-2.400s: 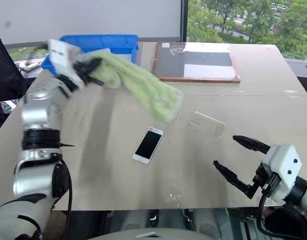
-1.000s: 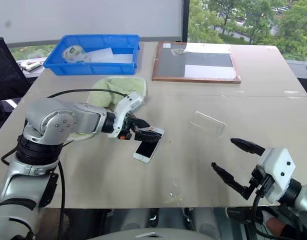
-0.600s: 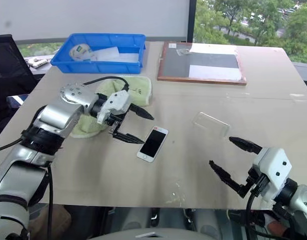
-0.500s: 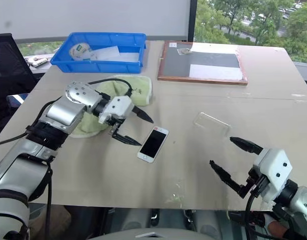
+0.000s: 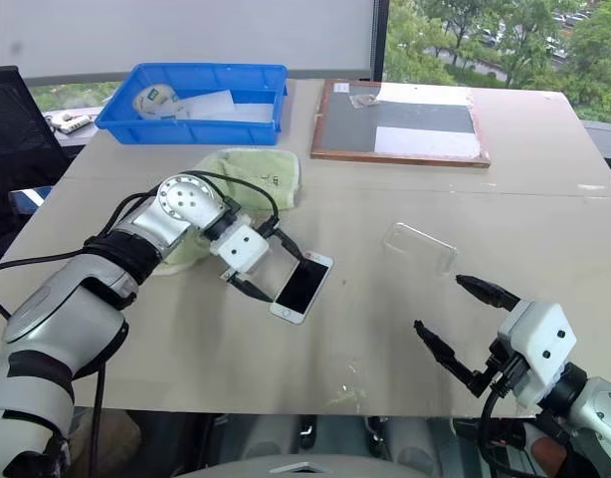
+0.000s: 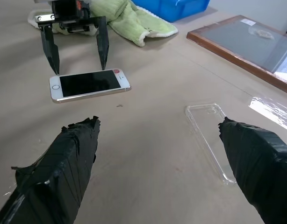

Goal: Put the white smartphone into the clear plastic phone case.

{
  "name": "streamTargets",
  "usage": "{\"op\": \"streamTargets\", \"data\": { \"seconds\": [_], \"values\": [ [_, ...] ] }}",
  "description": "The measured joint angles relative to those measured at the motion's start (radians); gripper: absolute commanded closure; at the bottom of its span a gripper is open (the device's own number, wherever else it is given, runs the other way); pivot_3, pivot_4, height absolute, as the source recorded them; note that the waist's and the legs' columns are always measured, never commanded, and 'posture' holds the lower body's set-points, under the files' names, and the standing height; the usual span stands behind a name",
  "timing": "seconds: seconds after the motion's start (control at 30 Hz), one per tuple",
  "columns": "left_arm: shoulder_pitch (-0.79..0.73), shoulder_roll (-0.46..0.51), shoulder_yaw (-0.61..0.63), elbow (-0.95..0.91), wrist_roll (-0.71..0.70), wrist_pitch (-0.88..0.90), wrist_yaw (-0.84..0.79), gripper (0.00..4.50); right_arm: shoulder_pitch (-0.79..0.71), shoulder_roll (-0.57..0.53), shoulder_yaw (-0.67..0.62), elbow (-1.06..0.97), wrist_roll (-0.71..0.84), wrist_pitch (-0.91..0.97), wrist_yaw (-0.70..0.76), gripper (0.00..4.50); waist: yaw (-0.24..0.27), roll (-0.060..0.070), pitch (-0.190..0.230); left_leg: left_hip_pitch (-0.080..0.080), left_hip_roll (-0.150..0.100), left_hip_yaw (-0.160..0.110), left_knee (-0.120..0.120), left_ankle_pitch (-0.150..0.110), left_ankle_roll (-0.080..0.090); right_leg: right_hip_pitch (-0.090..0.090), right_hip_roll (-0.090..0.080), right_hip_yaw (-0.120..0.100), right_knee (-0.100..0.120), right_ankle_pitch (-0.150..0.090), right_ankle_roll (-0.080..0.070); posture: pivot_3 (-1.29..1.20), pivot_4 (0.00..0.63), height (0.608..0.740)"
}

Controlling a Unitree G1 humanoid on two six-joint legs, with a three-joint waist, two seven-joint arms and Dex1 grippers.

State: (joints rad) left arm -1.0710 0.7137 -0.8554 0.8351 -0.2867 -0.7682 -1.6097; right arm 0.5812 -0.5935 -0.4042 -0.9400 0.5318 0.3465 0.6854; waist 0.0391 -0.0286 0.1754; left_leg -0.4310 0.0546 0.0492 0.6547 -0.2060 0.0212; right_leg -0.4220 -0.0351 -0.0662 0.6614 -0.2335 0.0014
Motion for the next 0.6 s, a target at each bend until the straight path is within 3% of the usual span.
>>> {"op": "streamTargets", "data": {
  "seconds": [0.6],
  "values": [
    [0.015,-0.048,0.006,-0.128,-0.032,0.056,-0.001,0.08,0.003,-0.001,0.004,-0.004,-0.003,0.0,-0.009,0.0,-0.002,0.0,0.0,0.0,0.0,-0.001,0.002,0.0,0.0,0.001,0.001,0.0,0.002,0.001,0.002,0.0,0.15,0.74]
  ]
}}
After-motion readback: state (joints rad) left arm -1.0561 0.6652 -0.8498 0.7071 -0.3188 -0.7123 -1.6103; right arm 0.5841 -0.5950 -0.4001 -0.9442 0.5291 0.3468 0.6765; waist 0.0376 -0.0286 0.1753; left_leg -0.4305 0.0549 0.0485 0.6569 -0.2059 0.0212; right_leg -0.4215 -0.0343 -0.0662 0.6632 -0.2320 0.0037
